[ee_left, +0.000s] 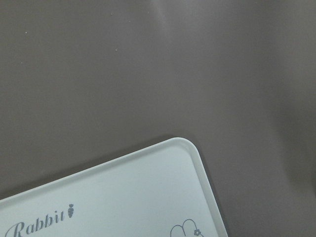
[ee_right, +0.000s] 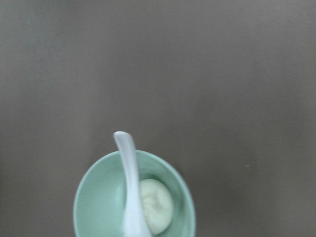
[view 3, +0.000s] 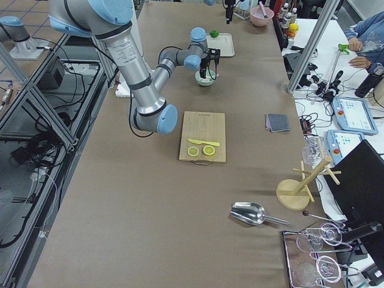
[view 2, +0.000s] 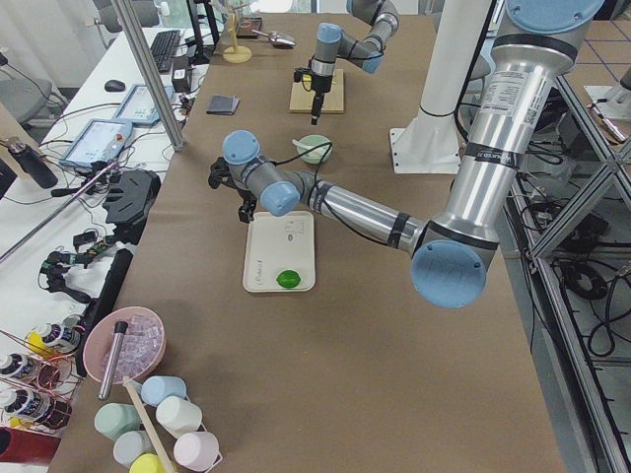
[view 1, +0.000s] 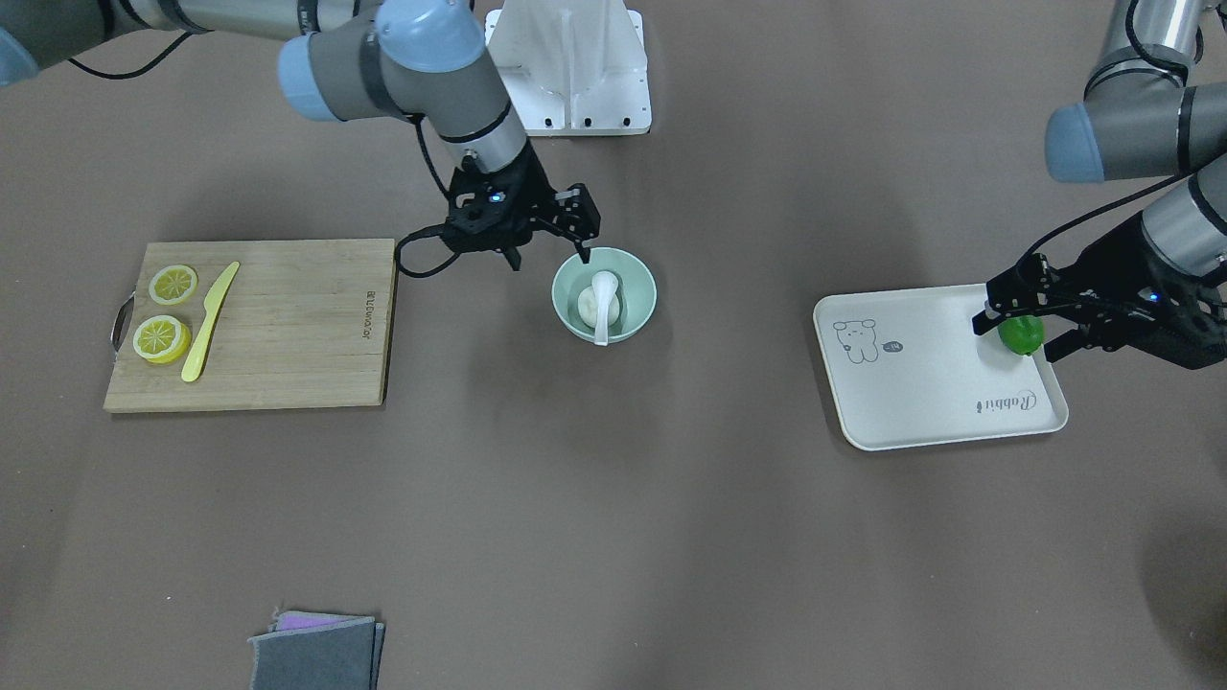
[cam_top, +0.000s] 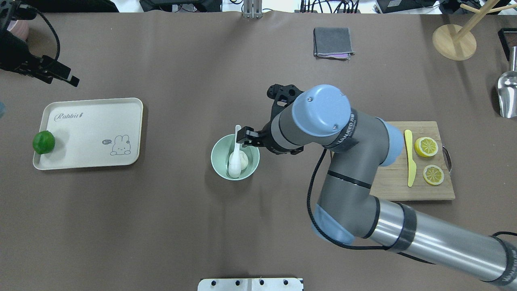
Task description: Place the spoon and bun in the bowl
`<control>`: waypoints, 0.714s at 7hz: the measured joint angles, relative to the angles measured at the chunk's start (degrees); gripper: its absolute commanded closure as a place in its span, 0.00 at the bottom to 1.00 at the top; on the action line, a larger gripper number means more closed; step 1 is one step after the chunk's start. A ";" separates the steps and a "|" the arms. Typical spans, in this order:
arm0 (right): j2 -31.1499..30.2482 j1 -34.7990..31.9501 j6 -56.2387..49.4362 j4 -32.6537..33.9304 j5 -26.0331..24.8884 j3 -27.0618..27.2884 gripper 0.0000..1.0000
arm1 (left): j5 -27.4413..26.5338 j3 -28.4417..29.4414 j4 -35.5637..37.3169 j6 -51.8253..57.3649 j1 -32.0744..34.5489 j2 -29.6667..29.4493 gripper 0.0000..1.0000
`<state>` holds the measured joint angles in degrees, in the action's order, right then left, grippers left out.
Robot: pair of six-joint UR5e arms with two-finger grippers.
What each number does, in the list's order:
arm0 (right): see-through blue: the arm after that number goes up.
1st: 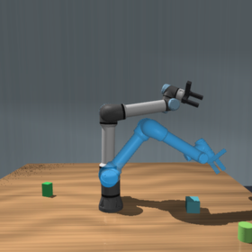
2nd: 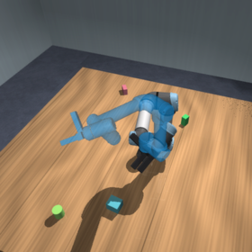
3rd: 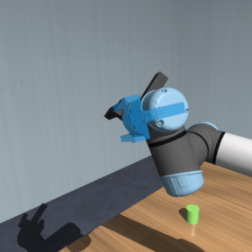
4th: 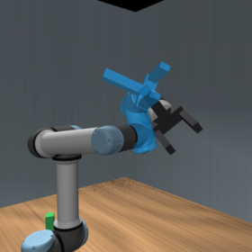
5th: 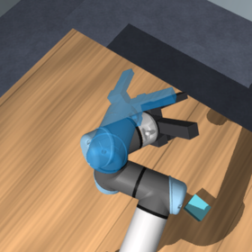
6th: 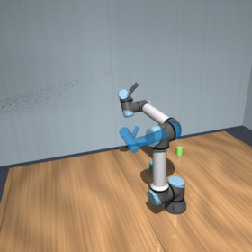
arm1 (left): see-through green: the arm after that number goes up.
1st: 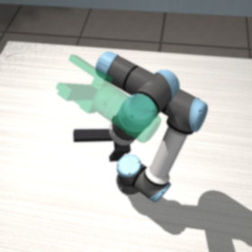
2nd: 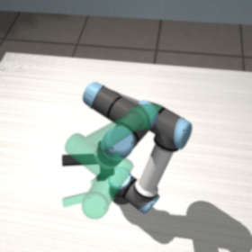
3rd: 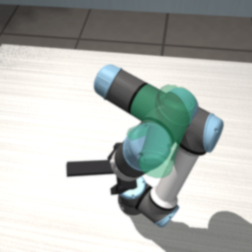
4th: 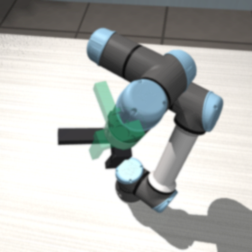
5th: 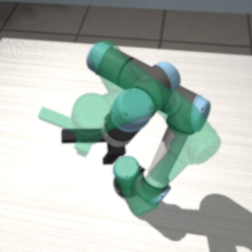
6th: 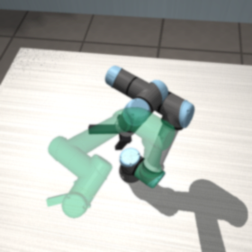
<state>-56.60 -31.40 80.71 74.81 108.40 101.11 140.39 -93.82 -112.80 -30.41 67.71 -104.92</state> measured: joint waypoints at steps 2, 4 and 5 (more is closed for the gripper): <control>-12.58 -11.11 -13.19 -0.07 8.49 4.62 0.00 | -1.18 -0.12 0.07 6.35 2.53 2.77 0.01; -23.65 -24.38 -32.89 0.04 16.24 5.08 0.00 | -1.53 -0.59 0.08 14.85 6.28 6.54 0.01; -28.36 -30.66 -43.41 0.16 19.03 4.38 0.00 | -1.65 -0.77 0.06 19.79 8.29 9.05 0.01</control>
<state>-84.96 -62.06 37.30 74.97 127.44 105.49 138.74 -94.59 -112.74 -10.62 76.00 -95.87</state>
